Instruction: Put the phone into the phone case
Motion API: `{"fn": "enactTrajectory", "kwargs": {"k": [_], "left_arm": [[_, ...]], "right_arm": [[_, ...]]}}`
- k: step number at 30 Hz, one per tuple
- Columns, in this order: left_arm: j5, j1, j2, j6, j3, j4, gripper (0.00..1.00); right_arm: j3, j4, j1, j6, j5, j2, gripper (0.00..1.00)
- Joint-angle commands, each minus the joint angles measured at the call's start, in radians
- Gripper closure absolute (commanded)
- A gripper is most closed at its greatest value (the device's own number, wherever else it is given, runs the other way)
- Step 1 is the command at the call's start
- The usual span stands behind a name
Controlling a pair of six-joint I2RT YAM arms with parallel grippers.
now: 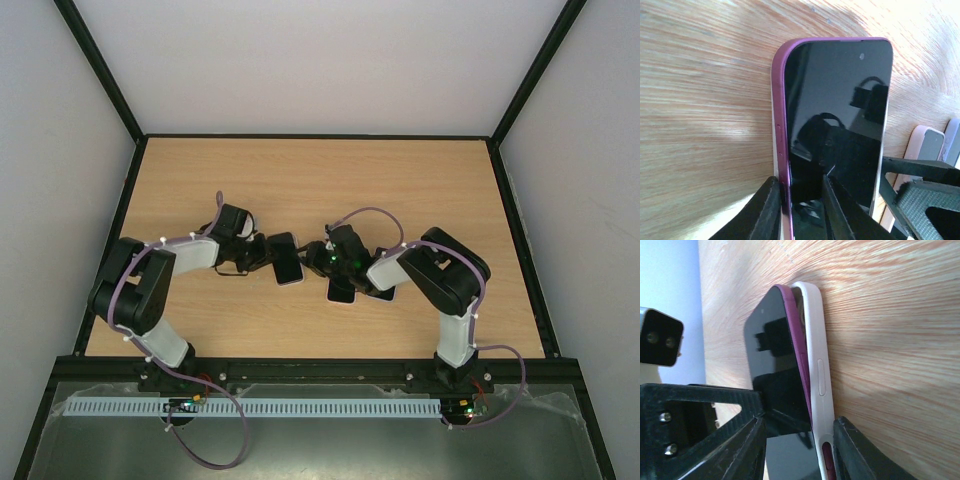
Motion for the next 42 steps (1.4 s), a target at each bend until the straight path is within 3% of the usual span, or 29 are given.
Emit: {"fn": "enactTrajectory", "kwargs": {"k": [1,7,20,26,30,32,35,42], "left_arm": [[0.027,-0.025,-0.032,-0.010,-0.029,-0.004,0.76],[0.009,-0.024,-0.071,-0.015,-0.050,-0.010,0.69],[0.085,0.000,-0.144,-0.047,-0.161,0.112,0.68],[0.112,0.014,-0.158,-0.046,-0.186,0.138,0.67],[0.114,0.015,-0.162,-0.048,-0.194,0.147,0.66],[0.129,0.016,-0.159,-0.069,-0.209,0.171,0.66],[0.167,0.018,-0.159,-0.114,-0.233,0.218,0.64],[0.220,0.067,-0.281,-0.168,-0.254,0.220,0.51]], "right_arm": [[0.006,0.192,0.018,0.052,-0.104,-0.041,0.62],[0.018,0.139,0.019,0.033,-0.115,-0.066,0.62],[0.048,0.218,0.025,0.113,-0.204,0.016,0.61],[0.086,0.113,0.029,0.065,-0.184,0.034,0.62],[0.133,-0.053,0.030,-0.040,-0.132,0.028,0.67],[0.147,-0.104,0.030,-0.076,-0.113,0.027,0.74],[0.152,-0.122,0.028,-0.107,-0.097,0.026,0.82],[0.110,-0.089,0.019,-0.163,-0.123,-0.045,0.90]]}}
